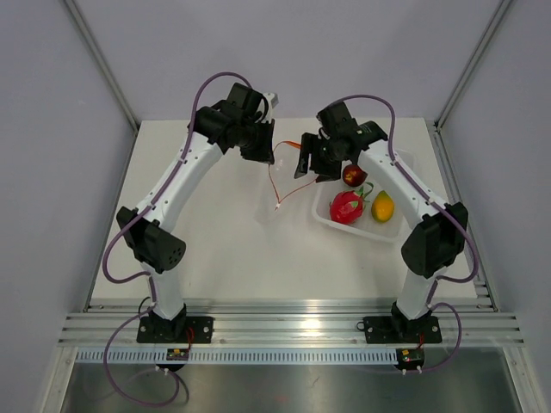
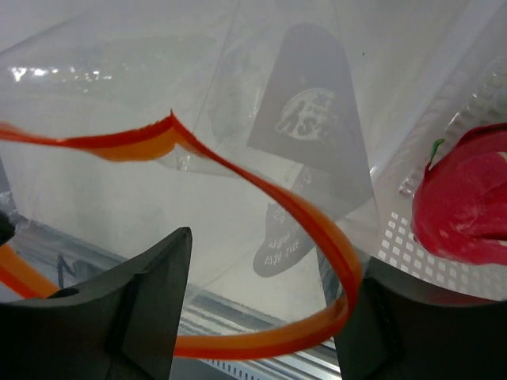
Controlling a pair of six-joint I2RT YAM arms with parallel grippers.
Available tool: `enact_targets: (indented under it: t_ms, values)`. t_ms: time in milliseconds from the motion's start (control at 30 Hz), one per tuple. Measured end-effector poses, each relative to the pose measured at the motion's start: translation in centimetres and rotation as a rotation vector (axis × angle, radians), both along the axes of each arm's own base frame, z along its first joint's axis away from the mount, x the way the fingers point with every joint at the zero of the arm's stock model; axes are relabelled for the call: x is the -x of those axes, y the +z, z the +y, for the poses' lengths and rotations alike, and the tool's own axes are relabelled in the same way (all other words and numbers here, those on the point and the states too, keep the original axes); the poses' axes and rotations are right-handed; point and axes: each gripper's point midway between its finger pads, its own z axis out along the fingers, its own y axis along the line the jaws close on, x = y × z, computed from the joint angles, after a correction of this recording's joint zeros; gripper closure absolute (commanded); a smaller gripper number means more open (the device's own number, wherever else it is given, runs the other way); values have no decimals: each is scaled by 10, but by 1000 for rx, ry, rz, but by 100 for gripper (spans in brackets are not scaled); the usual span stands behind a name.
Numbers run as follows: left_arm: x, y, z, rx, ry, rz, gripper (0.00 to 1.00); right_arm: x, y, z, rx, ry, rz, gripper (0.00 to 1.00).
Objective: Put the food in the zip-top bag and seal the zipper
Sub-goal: Adjust the zipper food storage bag at the center of the board, then pick up the fake fruit from the bin.
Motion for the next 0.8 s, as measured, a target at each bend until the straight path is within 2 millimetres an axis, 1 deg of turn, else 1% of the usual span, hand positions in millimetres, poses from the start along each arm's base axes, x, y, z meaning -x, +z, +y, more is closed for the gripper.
enact_targets:
  t_ms: [100,200,233,300,333,367,400,433,467,500,567,600,633,700,733,767,800]
  values:
    - [-1,-1,2,-5,10,-1,100,5,20,-9,4,-26,-41,27]
    - [-2,-1,3,-11,16,-3,100,11,52,-30,26,-96,-131,24]
    - [-2,-1,3,-13,18,-3,100,14,65,-39,37,-128,-169,19]
    - [-3,-1,4,-15,21,-4,100,21,93,-64,60,-214,-263,17]
    - [-3,-1,4,-15,22,-6,100,28,103,-78,77,-254,-299,16]
    - [-3,0,4,-15,24,-7,100,32,110,-90,88,-291,-326,16]
    - [-3,0,4,-14,25,-8,100,37,116,-107,100,-337,-349,16]
    - [-4,2,4,-12,26,-11,100,41,117,-124,113,-381,-357,16]
    - [-4,3,4,-10,27,-14,100,42,112,-145,134,-439,-352,15]
    - [-4,4,4,-9,29,-17,100,41,103,-164,154,-490,-335,14]
    - [-5,5,4,-8,32,-21,100,41,71,-205,220,-591,-252,14]
    - [-5,6,4,-8,33,-22,100,41,51,-220,256,-623,-199,14]
    - [-5,5,4,-9,33,-22,100,41,31,-231,294,-637,-139,14]
    - [-5,5,4,-8,33,-21,100,38,-13,-237,355,-612,-21,14]
    - [-6,5,4,-8,33,-20,100,38,-29,-237,375,-597,21,15]
    - [-6,4,4,-9,33,-19,100,38,-50,-237,396,-573,75,15]
    - [-6,3,4,-10,33,-18,100,38,-61,-236,400,-557,103,16]
